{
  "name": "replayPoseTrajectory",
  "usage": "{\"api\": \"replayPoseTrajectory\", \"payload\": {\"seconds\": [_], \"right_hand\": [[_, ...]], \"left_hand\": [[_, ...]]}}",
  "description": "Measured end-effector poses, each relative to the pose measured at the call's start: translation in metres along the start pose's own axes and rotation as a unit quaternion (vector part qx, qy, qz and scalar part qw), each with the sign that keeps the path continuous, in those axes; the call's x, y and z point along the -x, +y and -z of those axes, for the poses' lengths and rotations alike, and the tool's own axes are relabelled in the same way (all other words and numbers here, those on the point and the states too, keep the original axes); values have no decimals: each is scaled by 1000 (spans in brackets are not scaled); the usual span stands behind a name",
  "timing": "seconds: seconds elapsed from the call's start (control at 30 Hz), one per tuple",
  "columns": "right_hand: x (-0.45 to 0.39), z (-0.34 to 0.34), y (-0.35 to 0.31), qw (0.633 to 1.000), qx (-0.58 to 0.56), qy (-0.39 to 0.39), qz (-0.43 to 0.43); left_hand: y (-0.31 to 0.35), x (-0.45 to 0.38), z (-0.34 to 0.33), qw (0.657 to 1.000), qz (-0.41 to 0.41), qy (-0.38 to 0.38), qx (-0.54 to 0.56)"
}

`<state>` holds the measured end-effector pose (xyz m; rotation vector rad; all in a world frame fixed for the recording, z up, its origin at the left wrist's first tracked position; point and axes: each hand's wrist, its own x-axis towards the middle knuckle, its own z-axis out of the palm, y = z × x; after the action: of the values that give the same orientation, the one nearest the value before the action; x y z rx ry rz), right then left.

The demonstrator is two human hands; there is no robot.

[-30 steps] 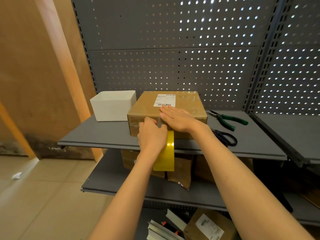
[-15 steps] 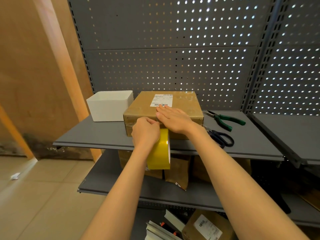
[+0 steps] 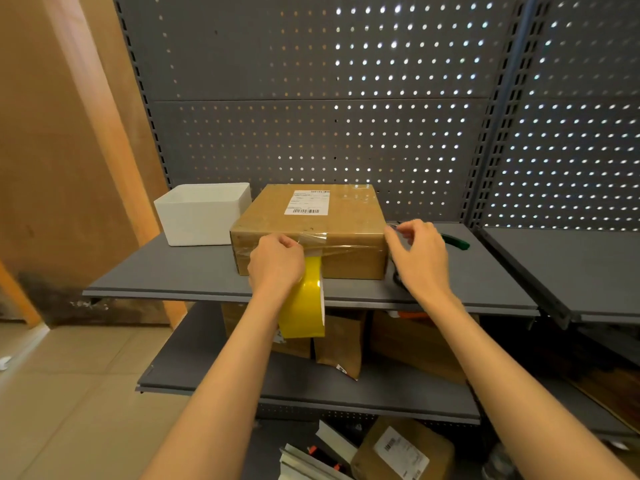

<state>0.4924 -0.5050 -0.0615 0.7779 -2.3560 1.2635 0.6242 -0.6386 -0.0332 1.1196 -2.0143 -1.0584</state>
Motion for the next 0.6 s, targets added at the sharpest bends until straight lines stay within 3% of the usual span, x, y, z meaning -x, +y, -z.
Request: {"api": "replayPoseTrajectory", "payload": {"seconds": [0.13,0.3,0.5,0.6], "right_hand": [[11,6,18,997,17,4,-70],[19,11,30,970,210,-92,-81],[14,12,24,955,258,-122,-82],[14,13,26,963,228,-102,-104]], "left_hand": [[0,3,0,1000,-7,2,3],[-1,3,0,1000,-5,4,5],[-1,4,-1,1000,6,5,7],[-1,4,0,1000,10,5,6]]}}
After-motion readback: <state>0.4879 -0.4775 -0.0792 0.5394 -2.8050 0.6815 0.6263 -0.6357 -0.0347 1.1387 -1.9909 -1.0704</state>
